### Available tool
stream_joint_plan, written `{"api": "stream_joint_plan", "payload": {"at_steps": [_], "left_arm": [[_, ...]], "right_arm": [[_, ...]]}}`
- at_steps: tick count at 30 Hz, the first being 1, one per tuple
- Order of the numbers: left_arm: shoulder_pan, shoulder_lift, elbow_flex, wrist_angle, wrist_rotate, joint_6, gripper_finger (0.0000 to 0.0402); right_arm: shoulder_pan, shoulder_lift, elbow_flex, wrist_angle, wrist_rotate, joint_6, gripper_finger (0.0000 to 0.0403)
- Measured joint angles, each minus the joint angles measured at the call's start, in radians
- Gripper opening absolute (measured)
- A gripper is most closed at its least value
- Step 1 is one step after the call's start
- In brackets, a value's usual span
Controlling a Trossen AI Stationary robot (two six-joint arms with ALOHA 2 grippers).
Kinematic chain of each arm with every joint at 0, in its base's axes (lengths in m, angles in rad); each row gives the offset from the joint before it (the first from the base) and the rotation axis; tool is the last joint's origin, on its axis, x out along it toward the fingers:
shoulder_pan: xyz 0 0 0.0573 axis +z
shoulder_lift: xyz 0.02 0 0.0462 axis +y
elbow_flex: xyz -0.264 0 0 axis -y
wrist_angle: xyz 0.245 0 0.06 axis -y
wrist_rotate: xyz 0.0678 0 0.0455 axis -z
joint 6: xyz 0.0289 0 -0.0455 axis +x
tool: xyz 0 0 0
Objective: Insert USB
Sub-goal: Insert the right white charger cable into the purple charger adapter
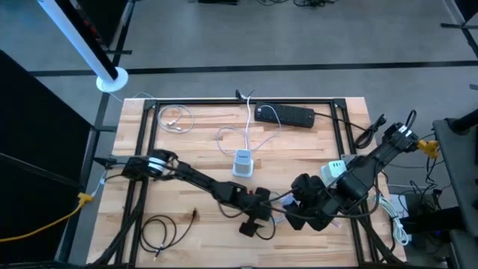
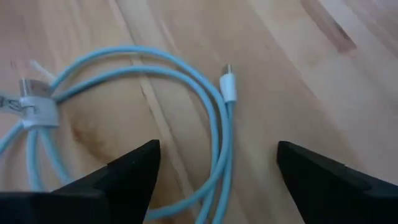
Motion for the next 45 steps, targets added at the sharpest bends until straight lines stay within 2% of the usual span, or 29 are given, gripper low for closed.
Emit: {"api": "stream_joint_plan", "payload": {"at_steps": [2, 4, 8, 9, 14, 18, 22, 25, 29, 33, 37, 41, 45], "left_arm": [[0.002, 0.011, 0.011, -0.024, -0.001, -0.015, 0.0275], [0.002, 0.012, 0.012, -0.038, -0.001, -0.025, 0.0221], [-0.006, -0.014, 0.009, -0.086, -0.001, -0.048, 0.0051], [-0.009, -0.024, 0.006, -0.096, -0.004, -0.052, 0.0027], [-0.017, -0.07, -0.001, -0.14, -0.011, -0.048, 0.0004], [-0.02, -0.113, -0.001, -0.185, 0.053, -0.023, 0.0006], [-0.021, -0.169, -0.001, -0.27, 0.054, -0.124, 0.0024], [-0.017, -0.206, -0.001, -0.279, 0.022, -0.197, 0.0047], [-0.01, -0.218, 0.002, -0.255, 0.015, -0.285, 0.0097], [0.002, -0.214, 0.002, -0.329, -0.105, -0.463, 0.0153], [0.021, -0.205, -0.023, -0.382, -0.257, -0.608, 0.019], [0.025, -0.204, -0.065, -0.286, -0.268, -0.679, 0.0205], [0.026, -0.205, -0.118, -0.227, -0.261, -0.731, 0.0201]], "right_arm": [[0.0, 0.001, 0.0, 0.001, 0.0, 0.007, 0.019], [0.002, 0.002, 0.0, 0.002, 0.0, 0.008, 0.019], [0.002, 0.002, 0.0, 0.004, -0.001, 0.008, 0.019], [0.002, 0.002, 0.0, 0.005, -0.001, 0.006, 0.019], [0.005, 0.002, 0.0, 0.001, -0.001, -0.031, 0.019], [0.005, 0.002, 0.0, -0.002, -0.001, -0.037, 0.019], [0.005, 0.002, 0.0, -0.002, -0.001, -0.037, 0.019], [0.004, 0.002, 0.0, -0.002, -0.001, -0.037, 0.019], [0.004, 0.006, 0.0, -0.003, 0.002, -0.043, 0.019], [0.004, 0.006, -0.001, -0.002, 0.01, -0.035, 0.019], [0.004, 0.006, -0.002, -0.002, 0.025, -0.025, 0.019], [0.004, 0.006, -0.003, -0.002, 0.026, -0.033, 0.019], [0.004, 0.006, -0.003, -0.002, 0.026, -0.037, 0.019]]}}
